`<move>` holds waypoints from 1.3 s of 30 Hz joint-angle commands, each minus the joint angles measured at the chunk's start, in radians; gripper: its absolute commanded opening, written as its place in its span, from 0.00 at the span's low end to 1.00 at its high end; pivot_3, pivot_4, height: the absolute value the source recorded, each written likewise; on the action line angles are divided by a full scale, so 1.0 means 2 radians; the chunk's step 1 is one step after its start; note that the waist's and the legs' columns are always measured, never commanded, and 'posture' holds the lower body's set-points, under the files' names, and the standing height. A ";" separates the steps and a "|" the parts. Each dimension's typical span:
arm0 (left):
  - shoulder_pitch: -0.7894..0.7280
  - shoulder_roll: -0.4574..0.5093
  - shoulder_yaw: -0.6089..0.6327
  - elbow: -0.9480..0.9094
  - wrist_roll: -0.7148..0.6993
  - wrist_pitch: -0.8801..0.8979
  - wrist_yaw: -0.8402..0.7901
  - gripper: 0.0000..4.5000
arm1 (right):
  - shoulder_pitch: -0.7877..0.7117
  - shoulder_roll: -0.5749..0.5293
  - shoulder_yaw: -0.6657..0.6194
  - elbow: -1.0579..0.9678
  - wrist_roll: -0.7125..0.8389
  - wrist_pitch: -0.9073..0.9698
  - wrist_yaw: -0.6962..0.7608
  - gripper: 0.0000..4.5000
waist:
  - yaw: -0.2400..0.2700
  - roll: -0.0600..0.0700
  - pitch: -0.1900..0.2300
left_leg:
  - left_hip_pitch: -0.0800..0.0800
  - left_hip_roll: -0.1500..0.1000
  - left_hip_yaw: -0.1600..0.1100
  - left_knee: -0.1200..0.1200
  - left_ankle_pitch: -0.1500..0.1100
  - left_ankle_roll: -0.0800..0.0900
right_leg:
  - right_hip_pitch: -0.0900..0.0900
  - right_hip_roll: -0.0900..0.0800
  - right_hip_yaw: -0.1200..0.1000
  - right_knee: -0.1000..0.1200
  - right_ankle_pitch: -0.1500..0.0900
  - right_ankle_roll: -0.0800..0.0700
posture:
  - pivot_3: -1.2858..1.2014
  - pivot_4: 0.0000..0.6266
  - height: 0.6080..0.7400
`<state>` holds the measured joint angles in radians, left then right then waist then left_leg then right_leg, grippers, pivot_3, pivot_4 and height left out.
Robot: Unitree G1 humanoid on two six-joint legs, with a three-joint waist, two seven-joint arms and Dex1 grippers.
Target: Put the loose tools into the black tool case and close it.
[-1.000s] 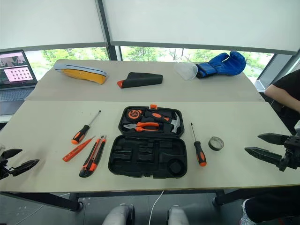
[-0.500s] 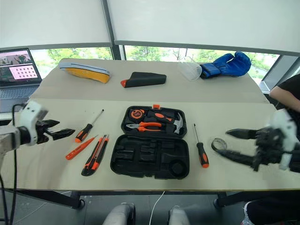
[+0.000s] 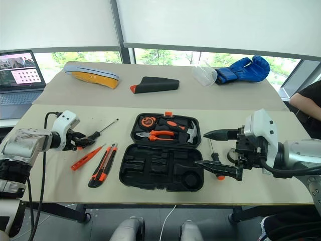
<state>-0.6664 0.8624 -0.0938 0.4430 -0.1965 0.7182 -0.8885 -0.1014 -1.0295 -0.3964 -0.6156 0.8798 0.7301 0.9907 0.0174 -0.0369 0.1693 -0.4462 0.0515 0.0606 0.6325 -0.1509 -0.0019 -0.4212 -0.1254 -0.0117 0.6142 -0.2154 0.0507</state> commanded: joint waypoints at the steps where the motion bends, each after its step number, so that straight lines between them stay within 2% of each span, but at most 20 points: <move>1: 0.002 -0.005 0.007 0.010 0.003 -0.003 -0.009 0.29 | 0.008 0.001 -0.016 -0.017 0.006 -0.001 -0.008 1.00 | 0.000 0.000 0.000 | 0.000 0.000 0.000 0.000 0.000 0.000 | 0.000 0.000 0.000 0.000 0.000 0.000 | 0.52 0.24 1.00; 2: 0.001 -0.006 0.010 0.011 0.003 -0.003 -0.010 0.21 | 0.009 0.001 -0.016 -0.018 0.006 -0.002 -0.010 1.00 | 0.000 0.000 0.000 | 0.000 0.000 0.000 0.000 0.000 0.000 | 0.000 0.000 0.000 0.000 0.000 0.000 | 0.52 0.24 1.00; 4: -0.009 -0.009 0.019 0.015 0.001 -0.019 -0.011 0.21 | 0.010 0.001 -0.015 -0.019 0.008 -0.002 -0.012 1.00 | -0.001 0.000 0.000 | 0.000 0.000 0.000 0.001 0.000 0.000 | 0.000 0.000 0.000 0.001 0.000 0.000 | 0.52 0.24 1.00; 8: -0.031 -0.018 0.048 -0.024 -0.024 -0.164 -0.072 0.21 | 0.012 -0.004 -0.012 -0.014 0.019 0.010 -0.012 1.00 | 0.003 0.000 0.000 | -0.001 0.000 0.000 0.001 0.000 0.000 | 0.000 0.000 0.000 0.001 0.001 0.000 | 0.52 0.24 1.00; 12: -0.037 -0.020 0.011 -0.099 -0.043 -0.232 -0.194 0.21 | 0.015 -0.003 0.009 -0.010 -0.013 -0.003 -0.016 1.00 | 0.006 -0.001 0.000 | -0.004 0.000 -0.001 0.004 0.000 0.000 | -0.001 0.000 -0.001 -0.001 0.003 -0.003 | 0.52 0.24 1.00; 18: -0.044 -0.055 -0.070 -0.112 0.003 -0.302 -0.261 0.21 | 0.035 0.005 0.009 -0.026 -0.031 -0.006 -0.032 1.00 | 0.006 0.000 0.000 | -0.005 0.000 -0.001 0.005 0.000 0.001 | -0.001 0.000 -0.001 -0.001 0.004 -0.003 | 0.52 0.24 1.00; 23: -0.076 -0.104 -0.120 -0.075 0.053 -0.328 -0.257 0.21 | 0.073 0.006 -0.007 -0.047 -0.047 -0.004 -0.046 1.00 | 0.008 0.000 0.000 | -0.005 0.000 -0.001 0.006 0.000 0.001 | -0.001 0.001 -0.001 0.000 0.004 -0.002 | 0.52 0.24 1.00; 25: -0.087 -0.120 -0.132 -0.061 0.064 -0.336 -0.260 0.21 | 0.084 0.009 -0.017 -0.052 -0.046 -0.004 -0.052 1.00 | 0.010 0.000 0.000 | -0.005 0.000 -0.002 0.006 0.001 0.001 | -0.001 0.001 -0.001 0.000 0.003 0.001 | 0.52 0.24 1.00; 28: -0.098 -0.137 -0.138 -0.046 0.076 -0.325 -0.251 0.21 | 0.093 0.012 -0.023 -0.060 -0.046 -0.004 -0.059 1.00 | 0.010 0.000 0.000 | -0.006 0.000 -0.002 0.007 0.001 0.002 | -0.001 0.001 0.000 -0.001 0.003 0.001 | 0.52 0.24 1.00; 37: -0.106 -0.155 -0.140 -0.024 0.099 -0.305 -0.248 0.21 | 0.110 0.024 -0.024 -0.079 -0.045 -0.003 -0.088 1.00 | 0.010 0.000 0.000 | -0.006 0.000 -0.002 0.007 0.001 0.002 | -0.001 0.001 0.000 0.000 0.003 0.001 | 0.52 0.24 1.00; 39: -0.108 -0.158 -0.136 -0.023 0.095 -0.301 -0.253 0.43 | 0.113 0.024 -0.026 -0.079 -0.044 -0.003 -0.089 1.00 | 0.010 0.000 0.000 | -0.006 0.000 -0.002 0.007 0.001 0.002 | -0.001 0.001 0.000 0.000 0.003 0.001 | 0.52 0.24 1.00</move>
<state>-0.8489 0.5547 -0.3820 0.4104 0.0029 0.1115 -1.3872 0.1248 -0.9864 -0.4086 -0.7495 0.7888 0.7288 0.8232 0.0371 -0.0371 0.1694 -0.4573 0.0516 0.0567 0.6464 -0.1491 0.0018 -0.4226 -0.1234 -0.0126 0.6134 -0.2087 0.0534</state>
